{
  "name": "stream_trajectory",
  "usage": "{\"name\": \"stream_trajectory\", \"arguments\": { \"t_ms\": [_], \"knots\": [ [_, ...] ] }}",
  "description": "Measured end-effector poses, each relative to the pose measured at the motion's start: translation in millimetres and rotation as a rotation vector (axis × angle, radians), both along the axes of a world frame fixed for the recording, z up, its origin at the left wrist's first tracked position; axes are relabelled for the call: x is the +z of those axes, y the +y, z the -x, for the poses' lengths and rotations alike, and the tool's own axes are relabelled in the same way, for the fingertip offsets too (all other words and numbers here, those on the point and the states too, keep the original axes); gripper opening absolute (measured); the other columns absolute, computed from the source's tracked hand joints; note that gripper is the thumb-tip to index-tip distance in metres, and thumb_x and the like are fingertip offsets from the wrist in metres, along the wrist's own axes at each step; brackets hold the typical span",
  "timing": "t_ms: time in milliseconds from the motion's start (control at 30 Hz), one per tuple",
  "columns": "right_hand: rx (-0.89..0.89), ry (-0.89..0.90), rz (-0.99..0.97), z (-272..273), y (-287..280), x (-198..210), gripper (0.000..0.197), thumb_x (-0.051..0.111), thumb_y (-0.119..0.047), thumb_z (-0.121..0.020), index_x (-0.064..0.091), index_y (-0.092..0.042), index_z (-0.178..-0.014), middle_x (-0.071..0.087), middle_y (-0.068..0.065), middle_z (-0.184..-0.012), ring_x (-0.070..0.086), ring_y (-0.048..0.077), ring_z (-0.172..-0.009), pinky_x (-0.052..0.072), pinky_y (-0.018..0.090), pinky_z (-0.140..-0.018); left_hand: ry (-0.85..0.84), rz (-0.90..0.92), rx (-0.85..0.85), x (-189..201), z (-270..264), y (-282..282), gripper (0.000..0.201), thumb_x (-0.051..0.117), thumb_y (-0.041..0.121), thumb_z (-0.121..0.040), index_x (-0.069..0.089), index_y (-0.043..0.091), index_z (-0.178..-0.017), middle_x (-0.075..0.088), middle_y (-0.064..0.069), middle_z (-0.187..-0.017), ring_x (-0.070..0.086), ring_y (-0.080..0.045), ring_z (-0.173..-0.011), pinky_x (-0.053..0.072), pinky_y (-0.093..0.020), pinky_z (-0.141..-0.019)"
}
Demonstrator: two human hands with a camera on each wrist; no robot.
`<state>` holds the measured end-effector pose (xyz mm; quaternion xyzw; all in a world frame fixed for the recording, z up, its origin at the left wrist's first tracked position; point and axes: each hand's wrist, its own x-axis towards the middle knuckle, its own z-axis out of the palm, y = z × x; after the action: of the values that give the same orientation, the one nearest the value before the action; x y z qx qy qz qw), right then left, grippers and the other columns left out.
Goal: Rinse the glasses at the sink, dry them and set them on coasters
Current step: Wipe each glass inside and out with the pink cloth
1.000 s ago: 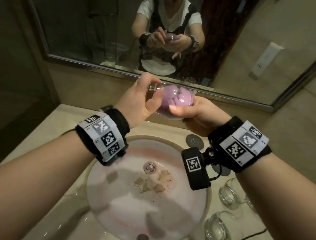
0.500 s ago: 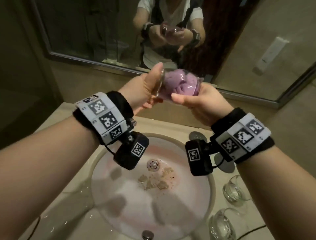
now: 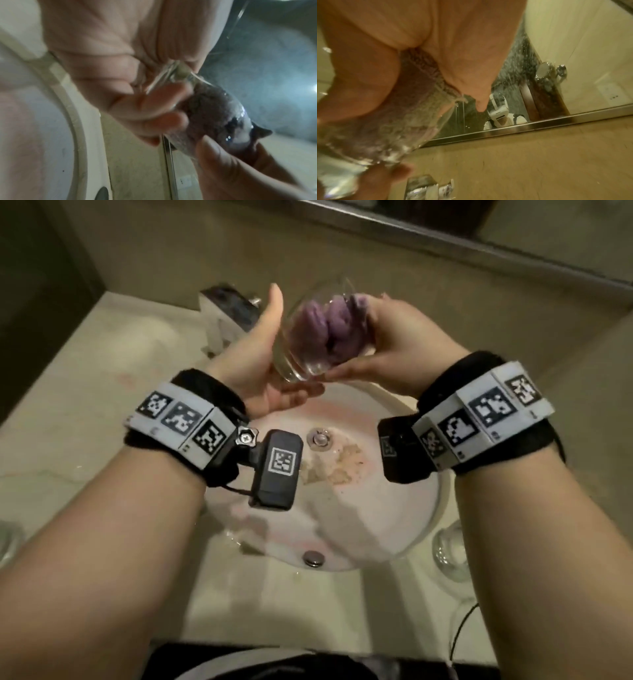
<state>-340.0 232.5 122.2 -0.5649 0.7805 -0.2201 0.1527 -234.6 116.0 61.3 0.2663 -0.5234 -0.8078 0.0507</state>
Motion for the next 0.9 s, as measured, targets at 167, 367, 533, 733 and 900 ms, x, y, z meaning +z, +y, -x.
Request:
{"name": "stream_trajectory", "arguments": {
  "t_ms": [167,367,533,733,900],
  "knots": [
    [-0.044,-0.266,-0.030,-13.4,0.1,-35.3,0.044,0.077,-0.016,-0.075,0.059,-0.020,-0.114,0.059,-0.023,-0.099,0.054,-0.014,-0.091,0.036,0.013,-0.102,0.001,0.248,0.216,-34.0,-15.9,-1.3,0.063,0.042,0.069,-0.081,0.054,0.017,-0.115,0.060,-0.003,-0.083,0.052,-0.015,-0.055,0.043,-0.025,-0.043],
    [-0.142,-0.959,0.185,-16.7,13.1,-61.3,0.056,0.079,-0.008,-0.064,0.060,-0.007,-0.116,0.068,0.011,-0.114,0.063,0.024,-0.111,0.046,0.041,-0.101,0.204,0.806,0.144,-46.4,-33.5,2.8,0.047,0.055,0.066,-0.073,0.039,0.041,-0.110,0.051,0.019,-0.109,0.057,-0.007,-0.104,0.050,-0.043,-0.091],
    [-0.206,-0.654,0.184,-21.6,19.4,-56.6,0.043,0.076,-0.003,-0.073,0.062,-0.015,-0.111,0.069,-0.008,-0.100,0.067,0.003,-0.095,0.050,0.018,-0.090,0.226,0.629,0.111,-41.5,-34.8,4.3,0.037,0.052,0.052,-0.085,0.042,0.034,-0.116,0.048,0.021,-0.113,0.060,0.007,-0.092,0.055,-0.028,-0.069],
    [-0.164,-0.532,0.162,-30.6,19.9,-53.6,0.043,0.077,-0.009,-0.072,0.061,-0.022,-0.111,0.068,-0.013,-0.099,0.066,0.002,-0.096,0.051,0.024,-0.092,0.001,0.174,0.119,-40.2,-30.1,4.1,0.072,0.027,0.074,-0.084,0.066,0.016,-0.101,0.063,-0.006,-0.078,0.050,-0.013,-0.049,0.036,-0.017,-0.038],
    [-0.116,-0.995,0.229,-27.4,21.0,-62.2,0.062,0.082,-0.018,-0.063,0.056,-0.011,-0.118,0.066,0.008,-0.116,0.062,0.022,-0.112,0.047,0.041,-0.100,0.213,0.594,0.174,-35.7,-41.1,7.9,0.025,0.046,0.051,-0.085,0.046,0.033,-0.103,0.054,0.007,-0.091,0.057,0.004,-0.072,0.047,-0.014,-0.058]
  ]
}}
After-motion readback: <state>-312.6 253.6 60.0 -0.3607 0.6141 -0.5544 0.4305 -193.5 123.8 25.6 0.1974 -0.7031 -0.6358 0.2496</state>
